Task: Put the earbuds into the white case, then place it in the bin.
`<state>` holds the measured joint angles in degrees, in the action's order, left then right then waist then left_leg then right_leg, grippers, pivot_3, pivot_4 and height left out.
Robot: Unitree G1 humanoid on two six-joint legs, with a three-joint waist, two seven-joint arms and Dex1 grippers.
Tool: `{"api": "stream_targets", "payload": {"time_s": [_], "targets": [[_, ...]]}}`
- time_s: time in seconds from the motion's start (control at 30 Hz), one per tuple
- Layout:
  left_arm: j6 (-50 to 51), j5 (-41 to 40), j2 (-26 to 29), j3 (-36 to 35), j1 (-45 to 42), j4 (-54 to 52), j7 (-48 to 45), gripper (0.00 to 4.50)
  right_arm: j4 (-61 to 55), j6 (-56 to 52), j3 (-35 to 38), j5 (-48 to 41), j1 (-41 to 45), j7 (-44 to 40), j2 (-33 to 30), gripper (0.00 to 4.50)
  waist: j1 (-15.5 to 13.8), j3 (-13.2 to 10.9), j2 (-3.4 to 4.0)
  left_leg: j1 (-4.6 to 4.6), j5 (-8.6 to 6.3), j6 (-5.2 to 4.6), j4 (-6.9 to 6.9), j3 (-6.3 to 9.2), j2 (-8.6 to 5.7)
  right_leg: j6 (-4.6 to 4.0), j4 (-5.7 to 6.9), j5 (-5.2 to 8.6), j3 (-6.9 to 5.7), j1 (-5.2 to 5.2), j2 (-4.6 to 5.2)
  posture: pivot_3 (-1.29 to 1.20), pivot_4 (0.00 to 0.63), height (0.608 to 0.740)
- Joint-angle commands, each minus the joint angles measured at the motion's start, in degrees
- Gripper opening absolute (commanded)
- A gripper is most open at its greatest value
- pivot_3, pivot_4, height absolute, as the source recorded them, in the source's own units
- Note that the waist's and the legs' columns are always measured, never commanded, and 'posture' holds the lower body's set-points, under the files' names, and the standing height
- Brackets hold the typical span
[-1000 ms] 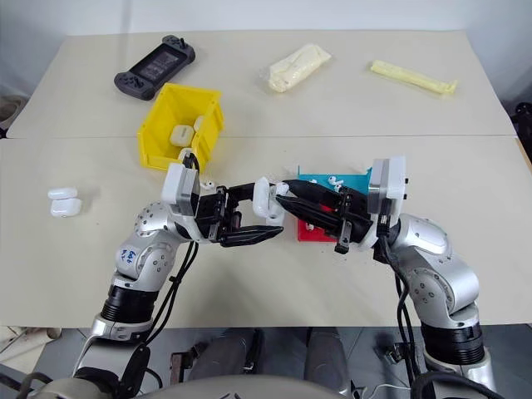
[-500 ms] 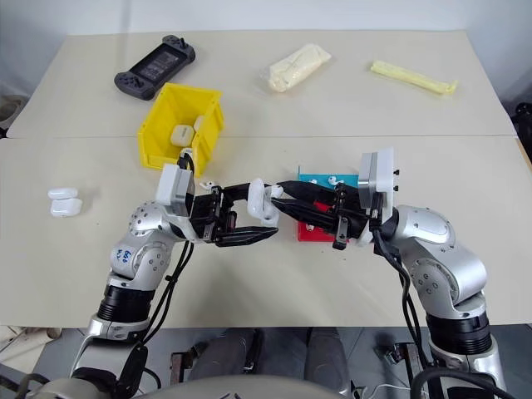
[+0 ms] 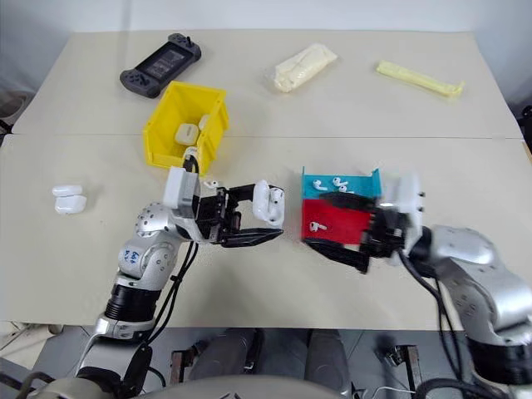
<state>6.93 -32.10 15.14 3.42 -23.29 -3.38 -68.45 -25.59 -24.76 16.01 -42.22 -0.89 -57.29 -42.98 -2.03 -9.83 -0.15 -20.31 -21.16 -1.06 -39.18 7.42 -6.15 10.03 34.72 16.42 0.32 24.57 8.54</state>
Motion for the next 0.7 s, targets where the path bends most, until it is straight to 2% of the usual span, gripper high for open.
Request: {"api": "stream_targets", "payload": {"time_s": [0.03,0.13,0.33,0.5,0.57,0.63,0.7], "targets": [[-2.4,-0.3,0.7,-0.6,1.4,0.1,-1.3,2.81,2.8,7.2,7.4,5.1,-6.4,-3.9,-2.4,4.47,0.1,0.0,0.00,0.02,0.00,0.00,0.00,-0.02,0.00,0.01,0.00,0.00,0.01,-0.01,0.00,0.00,0.150,0.740],[-3.9,0.1,1.1,-0.9,2.1,1.2,-1.9,2.81,8.7,12.9,12.3,8.2,-10.8,-6.3,-2.9,4.47,0.1,0.0,0.00,0.07,0.00,0.00,0.00,-0.05,0.02,0.00,-0.01,0.00,0.01,-0.05,-0.03,0.00,0.150,0.740],[-7.8,1.6,0.3,-0.7,1.5,4.0,-1.4,2.81,16.5,19.1,12.4,13.1,-9.3,-7.9,-4.4,4.47,0.6,0.0,0.01,0.12,0.02,-0.01,0.00,-0.11,0.05,0.03,-0.12,-0.01,0.07,-0.04,-0.03,0.00,0.150,0.740],[-9.8,2.6,-1.0,-0.2,2.4,4.2,0.0,2.81,16.9,12.3,6.1,12.4,2.5,-9.4,-10.2,4.47,0.7,0.0,0.07,0.14,0.02,-0.01,-0.01,-0.17,0.06,0.03,-0.14,-0.02,0.11,-0.02,-0.02,0.00,0.150,0.740],[-10.4,3.0,-1.3,0.1,3.1,3.8,0.6,2.81,16.5,6.4,-0.1,16.6,8.0,-9.9,-16.3,4.47,0.7,0.0,0.16,0.12,0.03,0.01,0.00,-0.12,0.09,0.03,-0.18,-0.02,0.05,-0.02,-0.03,0.00,0.150,0.740],[-10.9,3.5,-1.5,0.2,3.6,3.4,1.5,2.81,18.1,5.5,-5.1,18.5,14.6,-11.3,-18.0,4.47,0.5,0.0,0.13,0.09,0.02,0.00,0.01,-0.11,0.07,0.03,-0.20,-0.02,0.06,0.01,-0.01,0.00,0.150,0.740],[-11.1,3.9,-2.0,0.4,4.1,3.0,2.6,2.81,22.0,3.7,-11.8,20.4,25.8,-13.6,-16.7,4.47,0.6,0.0,0.12,0.03,0.02,0.01,0.02,-0.06,0.07,0.03,-0.29,-0.02,0.00,0.00,0.00,0.00,0.150,0.740]]}}
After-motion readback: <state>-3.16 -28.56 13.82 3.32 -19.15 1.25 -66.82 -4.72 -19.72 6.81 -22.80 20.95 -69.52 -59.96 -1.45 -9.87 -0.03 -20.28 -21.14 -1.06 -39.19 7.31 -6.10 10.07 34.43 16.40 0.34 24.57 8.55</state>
